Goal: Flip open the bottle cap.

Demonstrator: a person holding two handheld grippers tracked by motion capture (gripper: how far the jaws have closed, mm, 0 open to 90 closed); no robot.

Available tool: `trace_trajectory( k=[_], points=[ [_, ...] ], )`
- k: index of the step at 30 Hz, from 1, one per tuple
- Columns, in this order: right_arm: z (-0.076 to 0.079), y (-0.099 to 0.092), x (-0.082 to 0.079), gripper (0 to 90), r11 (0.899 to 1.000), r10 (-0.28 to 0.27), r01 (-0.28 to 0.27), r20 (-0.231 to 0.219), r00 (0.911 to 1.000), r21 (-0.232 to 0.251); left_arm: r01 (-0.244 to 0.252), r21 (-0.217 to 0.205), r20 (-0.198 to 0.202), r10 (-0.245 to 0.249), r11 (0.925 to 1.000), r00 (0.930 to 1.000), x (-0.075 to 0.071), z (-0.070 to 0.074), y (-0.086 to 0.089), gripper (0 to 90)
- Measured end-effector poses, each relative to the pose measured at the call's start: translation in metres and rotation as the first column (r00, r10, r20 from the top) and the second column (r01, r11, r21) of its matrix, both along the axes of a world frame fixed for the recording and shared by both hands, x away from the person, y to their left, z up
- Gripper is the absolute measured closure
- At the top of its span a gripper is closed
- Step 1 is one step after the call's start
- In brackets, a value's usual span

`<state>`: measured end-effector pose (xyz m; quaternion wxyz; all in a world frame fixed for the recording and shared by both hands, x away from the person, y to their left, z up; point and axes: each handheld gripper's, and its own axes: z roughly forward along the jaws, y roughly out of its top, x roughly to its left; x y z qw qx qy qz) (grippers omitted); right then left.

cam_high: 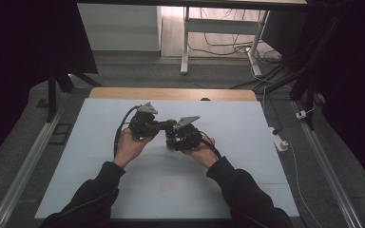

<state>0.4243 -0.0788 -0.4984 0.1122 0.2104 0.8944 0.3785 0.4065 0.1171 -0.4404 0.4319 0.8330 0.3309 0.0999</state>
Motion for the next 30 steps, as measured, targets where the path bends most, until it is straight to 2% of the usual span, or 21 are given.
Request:
trace_trajectory(
  k=[7,10,14,21,30],
  points=[
    [0.000,0.000,0.000,52.8,1.000,0.001,-0.001,0.000,1.0000,0.004,-0.034,0.033,-0.007,0.034,0.9989,0.9994,0.010,-0.008,-0.002,88.9],
    [-0.001,-0.001,0.000,52.8,1.000,0.000,0.000,-0.002,1.0000,0.007,-0.029,0.022,-0.014,0.029,0.9993,0.9995,0.011,-0.009,-0.001,88.9],
    [-0.001,-0.001,0.000,52.7,1.000,0.001,-0.001,0.001,1.0000,0.008,-0.029,0.022,-0.002,0.029,0.9993,0.9996,0.008,-0.007,0.000,88.6],
    [-0.001,-0.001,-0.001,52.3,1.000,-0.002,0.002,0.004,1.0000,0.006,-0.022,0.015,0.002,0.022,0.9997,0.9998,0.000,-0.003,0.004,80.0],
    [-0.001,-0.001,-0.002,51.5,1.000,-0.010,0.010,0.003,0.9999,0.010,-0.002,-0.010,-0.004,0.002,0.9999,1.0000,-0.018,0.007,0.012,61.6]
  ],
)
